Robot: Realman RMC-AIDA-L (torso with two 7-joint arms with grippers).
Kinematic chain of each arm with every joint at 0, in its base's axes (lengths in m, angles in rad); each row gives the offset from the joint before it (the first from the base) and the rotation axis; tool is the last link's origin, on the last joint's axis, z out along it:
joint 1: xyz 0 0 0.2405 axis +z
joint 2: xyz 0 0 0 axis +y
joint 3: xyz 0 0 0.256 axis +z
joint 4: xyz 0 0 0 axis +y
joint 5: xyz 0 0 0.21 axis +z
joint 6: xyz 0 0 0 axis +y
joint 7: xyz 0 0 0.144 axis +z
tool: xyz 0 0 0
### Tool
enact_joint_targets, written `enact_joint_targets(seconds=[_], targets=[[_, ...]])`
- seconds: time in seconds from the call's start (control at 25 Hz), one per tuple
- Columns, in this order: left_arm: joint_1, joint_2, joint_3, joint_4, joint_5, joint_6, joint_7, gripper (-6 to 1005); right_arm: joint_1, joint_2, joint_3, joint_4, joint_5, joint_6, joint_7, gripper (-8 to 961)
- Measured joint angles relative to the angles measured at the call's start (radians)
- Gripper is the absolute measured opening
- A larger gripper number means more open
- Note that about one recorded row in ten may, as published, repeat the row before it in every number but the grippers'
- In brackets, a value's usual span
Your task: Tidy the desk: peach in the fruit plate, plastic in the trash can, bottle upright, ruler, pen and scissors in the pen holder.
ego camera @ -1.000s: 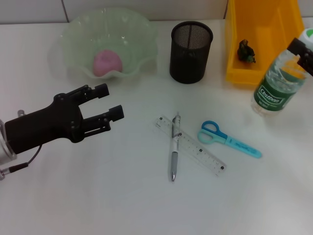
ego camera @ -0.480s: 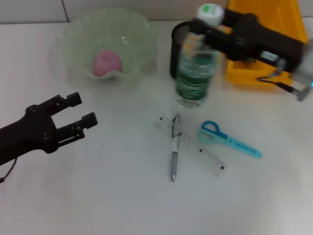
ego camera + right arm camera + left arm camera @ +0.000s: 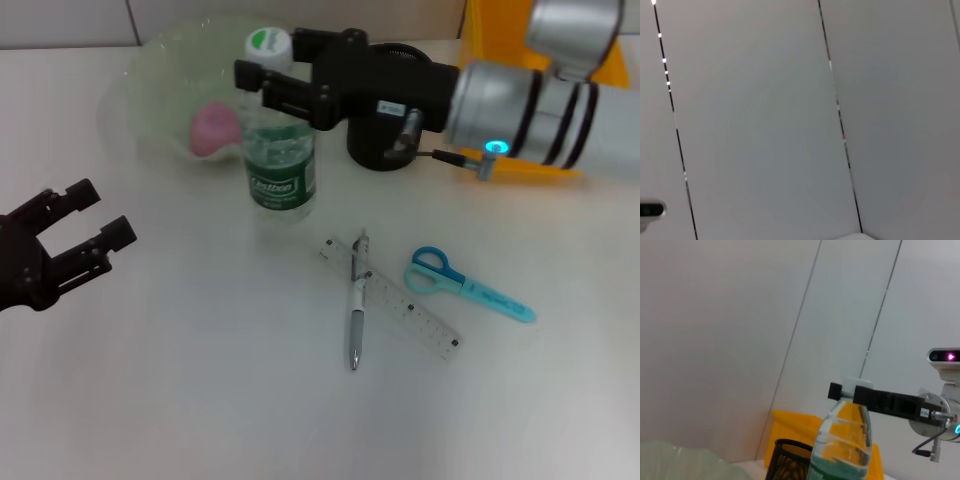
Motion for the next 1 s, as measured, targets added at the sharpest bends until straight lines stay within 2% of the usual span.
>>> enact_joint_targets(seconds=[0.36,0.56,1.0], targets=[[-0.009,-0.015,-0.017,0.000,0.000,0.004,0.021,799,0.112,0.000,0.011,0.116,0.000,0.096,-0.029,436],[-0.022,-0.029,-0.026,0.000,-0.001,0.004,0.032,798,0.140,-0.001,0.012,0.140,0.001,0.147,-0.030,436],[-0.063,-0.047,-0.036,-0.001,-0.002,-0.003,0.050,798,0.145,-0.001,0.005,0.146,0.001,0.203,-0.038,436]])
